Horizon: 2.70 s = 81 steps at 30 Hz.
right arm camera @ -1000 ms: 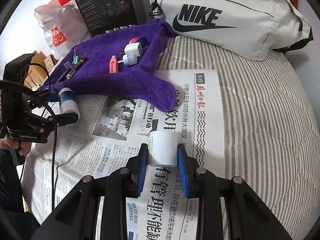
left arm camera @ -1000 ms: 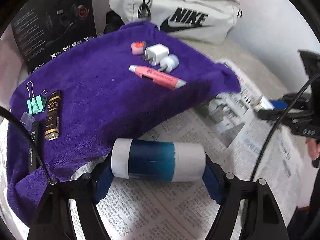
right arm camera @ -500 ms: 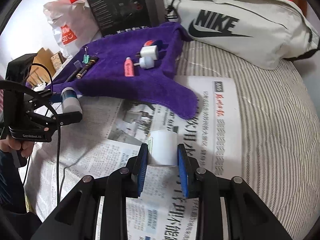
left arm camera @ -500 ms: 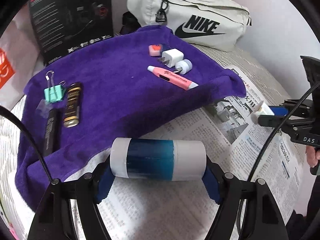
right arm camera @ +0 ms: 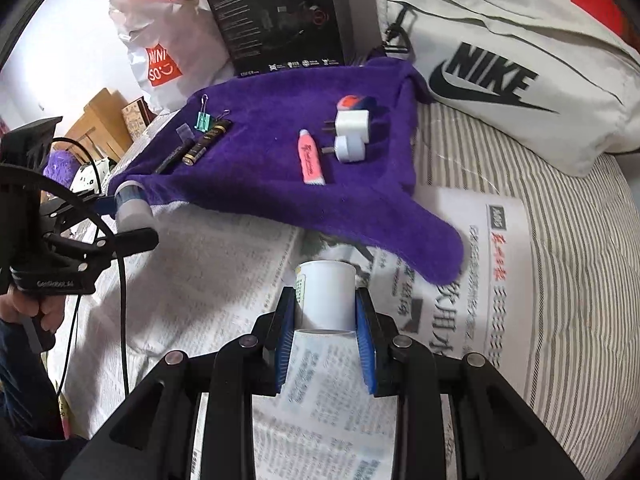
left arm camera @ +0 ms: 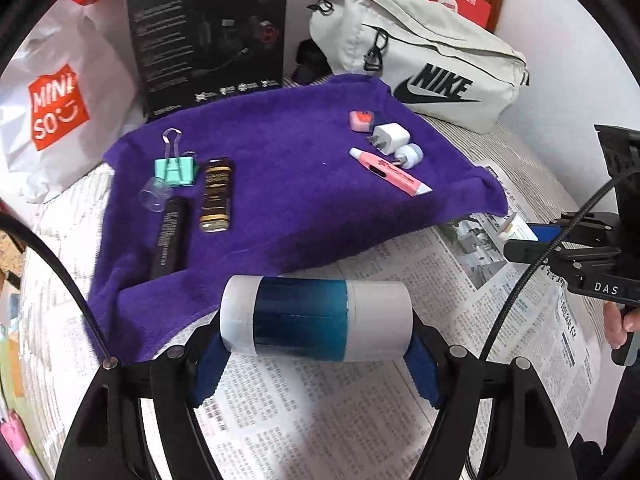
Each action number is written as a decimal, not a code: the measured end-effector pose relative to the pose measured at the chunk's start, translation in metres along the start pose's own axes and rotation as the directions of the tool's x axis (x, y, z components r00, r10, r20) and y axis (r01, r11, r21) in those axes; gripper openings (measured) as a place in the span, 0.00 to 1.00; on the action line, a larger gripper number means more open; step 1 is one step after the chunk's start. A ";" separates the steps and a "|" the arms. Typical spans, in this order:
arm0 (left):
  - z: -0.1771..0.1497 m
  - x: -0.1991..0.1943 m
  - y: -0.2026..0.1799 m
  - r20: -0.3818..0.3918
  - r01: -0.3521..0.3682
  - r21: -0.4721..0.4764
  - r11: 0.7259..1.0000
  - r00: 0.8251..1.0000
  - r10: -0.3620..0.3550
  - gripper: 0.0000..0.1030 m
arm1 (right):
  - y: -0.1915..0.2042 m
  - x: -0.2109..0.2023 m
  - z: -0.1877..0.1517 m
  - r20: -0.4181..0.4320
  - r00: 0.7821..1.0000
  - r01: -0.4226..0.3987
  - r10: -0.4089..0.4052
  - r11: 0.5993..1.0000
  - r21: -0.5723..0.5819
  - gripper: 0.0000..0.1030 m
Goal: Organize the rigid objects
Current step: 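Carry the cylinder with the left tool toward the towel while the right tool carries the jar there, then lower the white jar onto the towel beside the highlighter and open the right tool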
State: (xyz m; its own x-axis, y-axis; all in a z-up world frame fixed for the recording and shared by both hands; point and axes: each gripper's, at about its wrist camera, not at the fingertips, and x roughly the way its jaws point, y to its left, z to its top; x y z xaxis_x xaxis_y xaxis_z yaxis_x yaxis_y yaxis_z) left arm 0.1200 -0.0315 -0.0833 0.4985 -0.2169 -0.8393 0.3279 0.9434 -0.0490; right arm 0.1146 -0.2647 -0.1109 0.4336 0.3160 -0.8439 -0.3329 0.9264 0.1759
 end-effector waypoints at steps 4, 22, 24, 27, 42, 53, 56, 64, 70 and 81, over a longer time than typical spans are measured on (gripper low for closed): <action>0.001 -0.008 0.007 0.013 -0.007 -0.014 1.000 1.000 0.007 0.73 | 0.004 0.003 0.010 0.004 1.000 -0.004 0.004 1.000 -0.002 0.28; 0.025 -0.022 0.036 0.052 -0.045 -0.048 0.998 0.998 0.048 0.73 | 0.020 0.008 0.050 0.032 0.999 -0.015 0.016 0.999 -0.032 0.28; 0.027 -0.021 0.040 0.050 -0.050 -0.053 0.997 0.997 0.053 0.73 | 0.021 0.011 0.055 0.030 0.999 -0.022 0.023 0.999 -0.037 0.28; 0.029 -0.018 0.048 0.045 -0.057 -0.069 0.996 0.997 0.060 0.73 | 0.024 0.019 0.066 0.022 1.000 -0.017 0.018 0.998 -0.054 0.28; 0.034 -0.011 0.083 0.038 -0.057 -0.116 0.992 0.997 0.062 0.73 | 0.043 0.072 0.098 -0.062 0.998 -0.040 0.034 0.995 -0.096 0.28; 0.035 -0.006 0.098 0.037 -0.048 -0.137 0.989 0.998 0.054 0.73 | 0.049 0.095 0.106 -0.101 0.995 -0.017 0.005 0.993 -0.117 0.28; 0.035 -0.005 0.100 0.033 -0.049 -0.138 0.989 0.998 0.054 0.73 | 0.051 0.097 0.106 -0.100 0.995 -0.007 -0.006 0.991 -0.130 0.28; 0.040 -0.005 0.099 0.035 -0.054 -0.126 0.991 0.998 0.059 0.73 | 0.055 0.099 0.105 -0.099 0.995 0.003 -0.019 0.987 -0.161 0.28; 0.043 0.000 0.096 0.027 -0.062 -0.130 0.990 0.997 0.067 0.73 | 0.051 0.094 0.101 -0.104 0.995 -0.016 0.003 0.991 -0.134 0.33; 0.058 0.026 0.075 -0.010 -0.051 -0.088 0.995 0.999 0.050 0.73 | 0.039 0.064 0.094 -0.064 0.998 0.008 -0.016 0.992 -0.123 0.37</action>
State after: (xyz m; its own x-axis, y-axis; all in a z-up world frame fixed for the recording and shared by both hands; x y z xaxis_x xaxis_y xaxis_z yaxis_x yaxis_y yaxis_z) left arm 0.2043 0.0188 -0.0774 0.5060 -0.1665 -0.8463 0.2298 0.9718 -0.0538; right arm 0.2080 -0.1894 -0.1105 0.3846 0.2872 -0.8773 -0.4299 0.8967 0.1051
